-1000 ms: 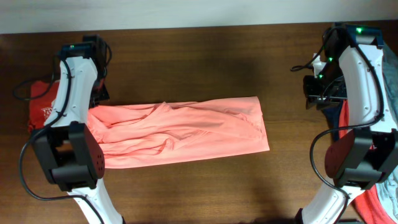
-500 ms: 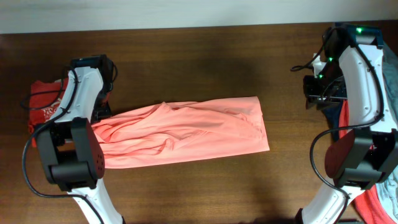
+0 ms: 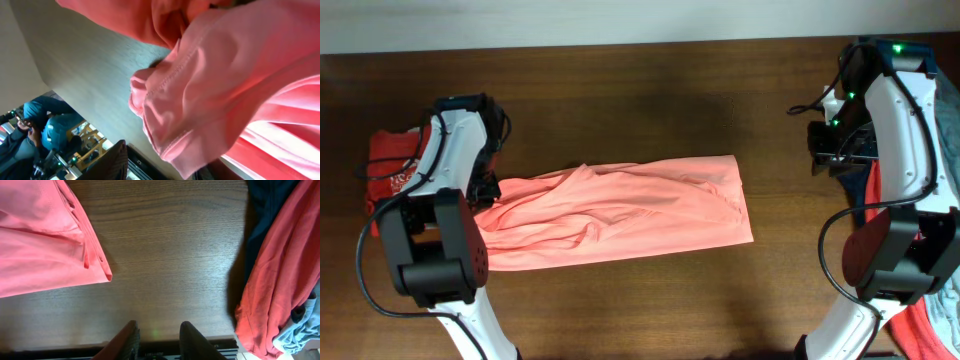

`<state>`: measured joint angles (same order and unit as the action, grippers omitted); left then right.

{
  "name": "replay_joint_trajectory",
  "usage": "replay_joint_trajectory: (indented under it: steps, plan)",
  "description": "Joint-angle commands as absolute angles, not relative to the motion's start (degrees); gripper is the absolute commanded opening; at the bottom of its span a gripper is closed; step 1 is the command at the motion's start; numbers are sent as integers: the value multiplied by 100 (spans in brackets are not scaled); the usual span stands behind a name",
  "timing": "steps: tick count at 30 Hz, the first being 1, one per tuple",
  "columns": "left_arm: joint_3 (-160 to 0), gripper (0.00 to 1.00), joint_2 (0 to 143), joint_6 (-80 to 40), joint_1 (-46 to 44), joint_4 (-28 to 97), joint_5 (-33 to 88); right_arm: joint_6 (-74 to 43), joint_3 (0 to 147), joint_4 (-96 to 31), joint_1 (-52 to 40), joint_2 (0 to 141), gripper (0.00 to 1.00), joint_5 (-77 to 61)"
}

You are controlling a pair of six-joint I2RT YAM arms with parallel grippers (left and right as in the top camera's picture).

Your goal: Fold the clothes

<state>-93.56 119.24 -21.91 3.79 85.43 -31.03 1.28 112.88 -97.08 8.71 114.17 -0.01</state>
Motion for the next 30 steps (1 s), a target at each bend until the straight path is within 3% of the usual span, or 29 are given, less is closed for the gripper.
replay_joint_trajectory:
  steps: [1,3,8,17,30]
  plan:
    - [-9271,54,11815,-2189,421,8519,-3009,58,11369,-9736,908,11286,32,5]
    - [-9268,61,11815,-2185,451,8556,-2961,58,11369,-9736,908,11286,32,5]
    - [-9174,65,11815,-2182,635,8416,-2930,58,11369,-9736,908,11286,32,5]
    - [-8449,65,11815,-1428,941,7675,-1608,58,11369,-9736,908,11286,32,5]
    - [-7225,65,11815,-1406,1094,6361,-1706,58,11369,-9734,908,11286,32,5]
